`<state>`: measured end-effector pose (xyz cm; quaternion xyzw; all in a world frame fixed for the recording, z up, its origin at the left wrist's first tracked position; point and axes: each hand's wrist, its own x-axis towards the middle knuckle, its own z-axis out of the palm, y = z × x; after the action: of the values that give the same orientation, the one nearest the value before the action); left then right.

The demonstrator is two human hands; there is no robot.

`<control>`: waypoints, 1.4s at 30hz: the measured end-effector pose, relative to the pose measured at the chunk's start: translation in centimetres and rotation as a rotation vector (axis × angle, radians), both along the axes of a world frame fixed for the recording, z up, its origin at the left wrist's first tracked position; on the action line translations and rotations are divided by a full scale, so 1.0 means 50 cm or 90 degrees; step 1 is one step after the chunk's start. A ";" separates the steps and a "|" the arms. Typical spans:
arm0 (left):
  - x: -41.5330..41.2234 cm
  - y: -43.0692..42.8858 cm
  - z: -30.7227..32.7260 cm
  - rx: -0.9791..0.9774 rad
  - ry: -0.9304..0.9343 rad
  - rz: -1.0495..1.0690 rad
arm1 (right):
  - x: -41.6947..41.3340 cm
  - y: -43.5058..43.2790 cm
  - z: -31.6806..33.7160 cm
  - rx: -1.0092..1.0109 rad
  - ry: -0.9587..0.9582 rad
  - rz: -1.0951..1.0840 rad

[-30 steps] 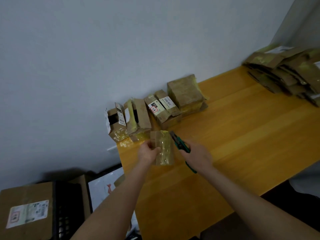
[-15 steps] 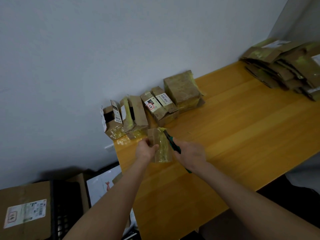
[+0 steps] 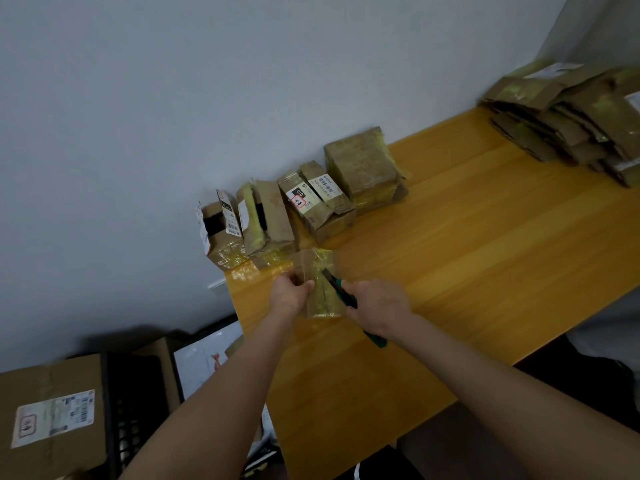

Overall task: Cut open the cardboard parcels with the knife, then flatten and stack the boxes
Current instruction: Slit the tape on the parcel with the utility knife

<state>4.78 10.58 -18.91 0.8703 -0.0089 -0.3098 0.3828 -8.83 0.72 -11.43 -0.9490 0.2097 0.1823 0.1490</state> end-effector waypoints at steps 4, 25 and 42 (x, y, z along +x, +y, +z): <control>-0.001 0.000 -0.009 -0.011 0.012 0.007 | 0.005 0.004 0.009 -0.030 0.021 0.024; -0.007 0.010 -0.023 -0.034 0.077 0.094 | -0.007 0.026 -0.001 0.003 0.073 -0.005; -0.068 0.008 0.003 -0.175 0.279 0.318 | 0.005 -0.036 -0.057 0.502 -0.074 -0.432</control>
<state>1.37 10.99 -18.77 0.6989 0.2448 -0.3821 0.5528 -8.57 -1.06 -14.28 -0.7082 0.4123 0.1359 0.5568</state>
